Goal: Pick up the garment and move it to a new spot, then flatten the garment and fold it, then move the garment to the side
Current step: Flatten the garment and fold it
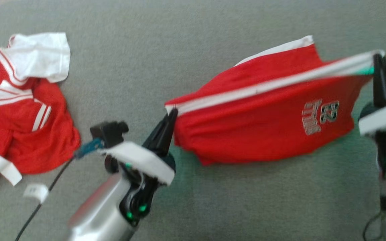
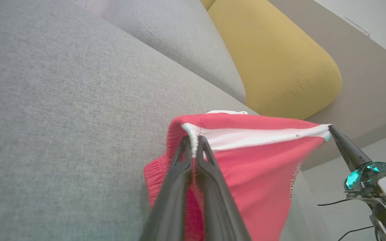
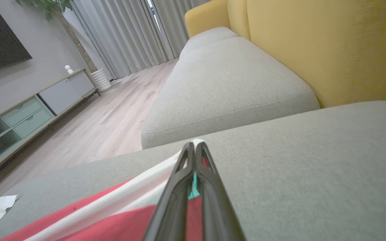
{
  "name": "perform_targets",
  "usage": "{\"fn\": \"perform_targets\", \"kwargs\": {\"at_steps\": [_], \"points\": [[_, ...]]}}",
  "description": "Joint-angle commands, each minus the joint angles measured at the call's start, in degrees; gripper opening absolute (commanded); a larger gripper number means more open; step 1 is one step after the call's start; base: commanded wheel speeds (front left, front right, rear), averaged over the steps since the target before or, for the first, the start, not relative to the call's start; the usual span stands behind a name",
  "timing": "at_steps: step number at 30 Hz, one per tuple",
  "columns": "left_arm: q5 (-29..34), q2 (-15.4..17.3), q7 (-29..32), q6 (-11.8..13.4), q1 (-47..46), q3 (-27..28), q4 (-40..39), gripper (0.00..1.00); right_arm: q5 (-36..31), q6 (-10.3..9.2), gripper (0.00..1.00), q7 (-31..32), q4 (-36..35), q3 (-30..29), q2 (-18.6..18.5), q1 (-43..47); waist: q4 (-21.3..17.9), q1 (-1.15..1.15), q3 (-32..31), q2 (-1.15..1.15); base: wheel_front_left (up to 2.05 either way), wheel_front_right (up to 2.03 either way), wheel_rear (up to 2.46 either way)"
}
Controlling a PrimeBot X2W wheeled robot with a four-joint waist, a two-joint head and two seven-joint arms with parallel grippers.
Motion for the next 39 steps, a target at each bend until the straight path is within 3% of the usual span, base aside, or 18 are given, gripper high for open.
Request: {"fn": "perform_targets", "kwargs": {"at_steps": [1,14,15,16,17,18,19,24,29,34,39], "points": [[-0.7,-0.3,0.6,-0.2,-4.0,2.7,0.4,0.0,-0.6,-0.04,0.0,-0.6,0.2,1.5,-1.4,-4.4,1.9,-0.02,2.5,0.0,0.0,0.0,0.0],[1.2,-4.6,-1.9,-2.6,-13.9,2.6,14.6,0.01,-2.1,-0.04,0.0,-1.0,17.3,6.0,-2.6,-19.8,3.6,-0.02,7.5,0.0,0.0,0.0,0.0],[1.3,-4.9,-2.2,-2.8,-14.3,2.5,15.4,0.18,-1.9,-0.04,0.02,-1.1,18.3,6.6,-2.7,-20.4,3.7,-0.02,7.6,0.0,0.0,0.0,0.0],[1.3,-5.2,-2.5,-3.0,-14.6,2.4,16.2,0.35,-1.7,-0.04,0.3,-1.4,19.2,7.1,-2.8,-20.9,3.7,-0.02,7.7,0.0,0.0,0.0,0.0],[1.3,-5.4,-2.7,-3.2,-14.9,2.3,17.0,0.46,-1.3,-0.04,0.85,-1.7,19.9,7.6,-2.8,-21.4,3.7,-0.02,7.7,0.0,0.0,0.0,0.0],[1.6,-5.6,-3.2,-3.3,-15.2,2.3,17.8,0.82,-1.1,-0.04,1.0,-2.5,20.3,8.2,-3.0,-21.9,3.7,-0.02,7.8,0.0,0.0,0.0,0.0],[2.0,-5.7,-4.1,-3.3,-15.5,2.3,18.5,1.0,-0.6,-0.04,1.0,-3.4,20.5,9.0,-3.1,-22.1,3.7,-0.02,7.7,0.0,0.0,0.0,0.0],[5.8,-5.7,-10.5,-3.1,-14.9,1.3,21.5,1.0,3.6,-0.04,1.0,-4.0,19.6,15.0,-5.7,-19.0,3.2,-0.02,4.7,0.0,0.0,0.0,0.0],[14.1,-4.3,-14.0,2.5,-10.7,1.9,20.2,1.0,8.5,-0.04,1.0,-3.1,17.3,20.4,-8.7,-13.2,2.7,-0.02,0.3,0.0,0.0,0.0,0.0],[25.4,-4.2,-14.1,9.0,1.1,10.7,7.5,1.0,11.6,-0.04,1.0,-3.8,18.7,20.5,-9.2,-8.8,3.0,-0.02,-3.3,0.0,0.0,0.0,0.0],[38.3,-4.5,-14.1,11.2,12.4,13.5,-5.1,1.0,10.2,-0.04,1.0,-5.4,25.3,17.1,-10.4,-7.9,6.1,-0.02,-5.1,0.0,0.0,0.0,0.0]]}}
